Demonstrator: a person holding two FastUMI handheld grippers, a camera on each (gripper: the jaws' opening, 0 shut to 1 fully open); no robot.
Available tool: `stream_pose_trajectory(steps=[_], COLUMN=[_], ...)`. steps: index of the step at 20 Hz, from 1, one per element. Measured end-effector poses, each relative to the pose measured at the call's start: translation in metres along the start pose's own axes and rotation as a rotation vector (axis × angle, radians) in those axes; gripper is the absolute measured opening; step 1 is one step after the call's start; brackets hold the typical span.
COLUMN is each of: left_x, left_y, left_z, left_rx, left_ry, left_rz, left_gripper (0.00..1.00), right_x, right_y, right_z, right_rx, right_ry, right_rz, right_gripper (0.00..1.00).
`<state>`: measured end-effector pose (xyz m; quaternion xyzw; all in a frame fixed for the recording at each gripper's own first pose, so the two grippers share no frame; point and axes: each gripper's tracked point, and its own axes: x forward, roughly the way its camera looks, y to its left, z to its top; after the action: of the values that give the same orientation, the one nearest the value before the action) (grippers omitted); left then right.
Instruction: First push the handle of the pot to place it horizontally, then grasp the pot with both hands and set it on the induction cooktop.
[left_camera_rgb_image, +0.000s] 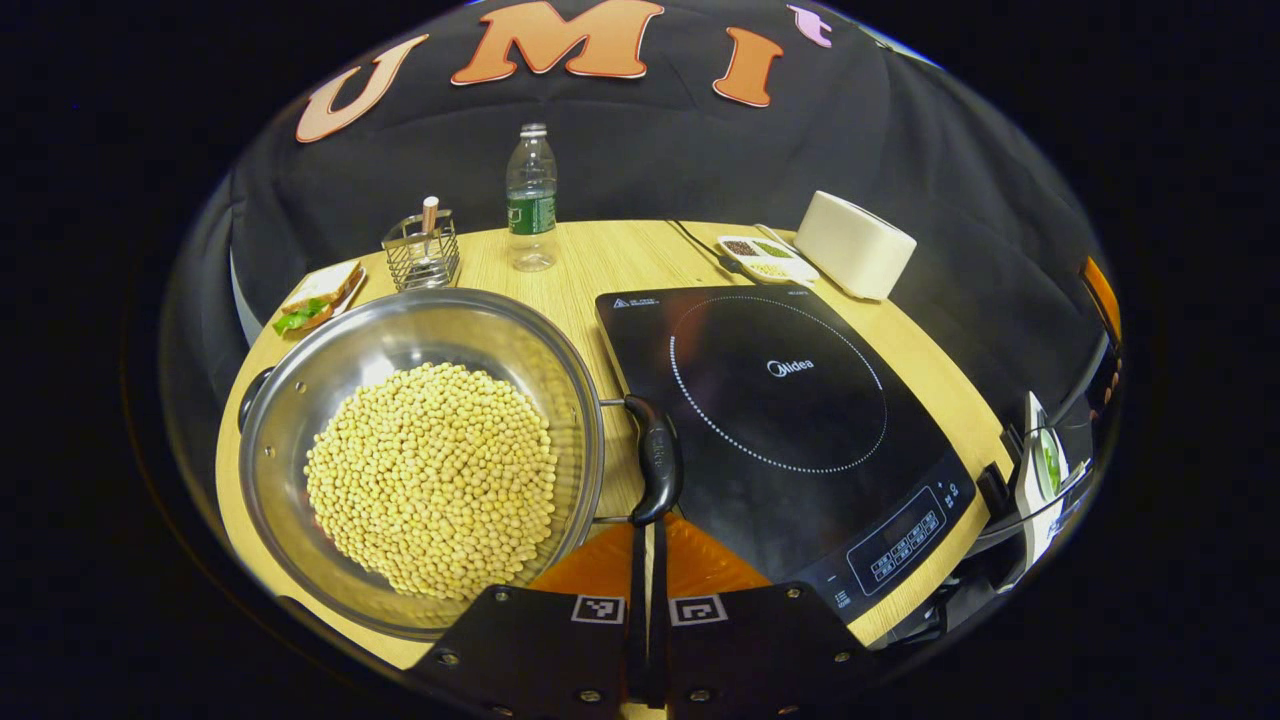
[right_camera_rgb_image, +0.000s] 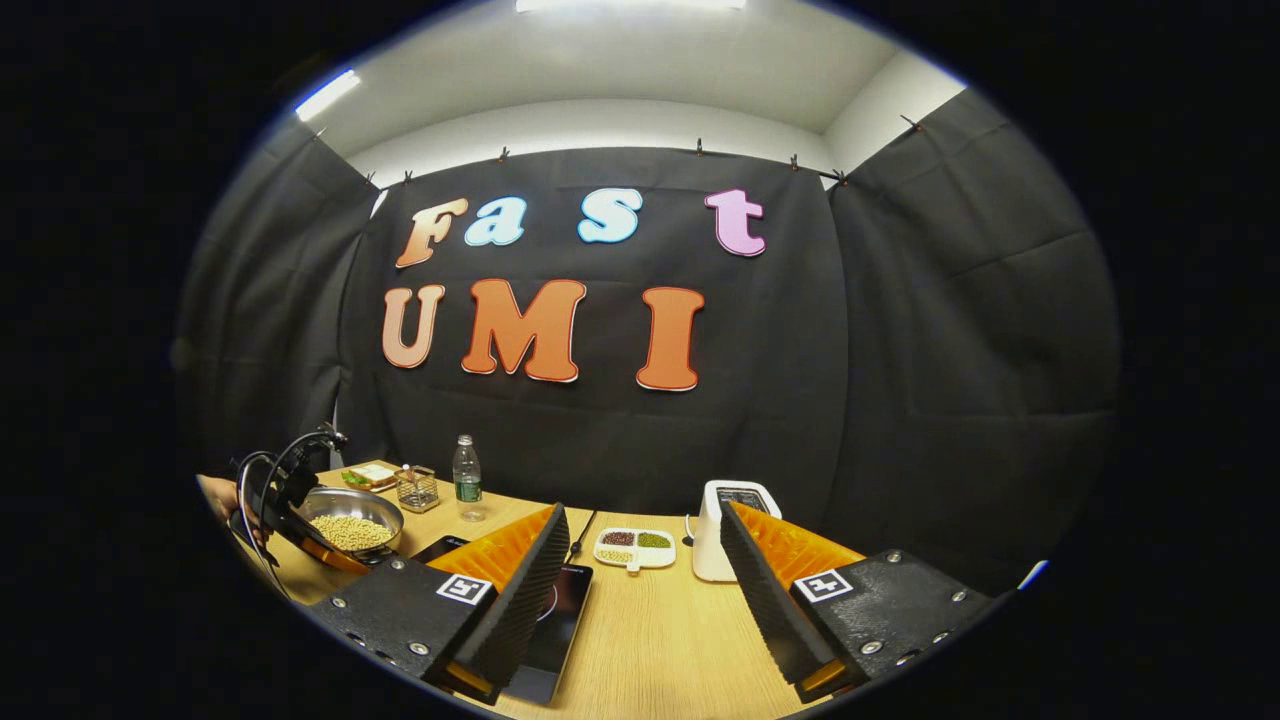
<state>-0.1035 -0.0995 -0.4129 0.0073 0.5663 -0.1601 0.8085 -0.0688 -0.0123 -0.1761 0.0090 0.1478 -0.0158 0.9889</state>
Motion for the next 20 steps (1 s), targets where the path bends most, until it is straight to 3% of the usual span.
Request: stream_pose_trajectory(steps=[20], left_x=[0.035], left_y=[0.006], left_z=[0.037], left_rx=[-0.066], left_ry=[-0.110], left_rz=[0.030], left_gripper=[0.01], right_x=[0.007], right_y=[0.017], right_z=[-0.013], right_rx=[0.048], right_ry=[0.033], right_rz=[0.024], right_gripper=[0.95])
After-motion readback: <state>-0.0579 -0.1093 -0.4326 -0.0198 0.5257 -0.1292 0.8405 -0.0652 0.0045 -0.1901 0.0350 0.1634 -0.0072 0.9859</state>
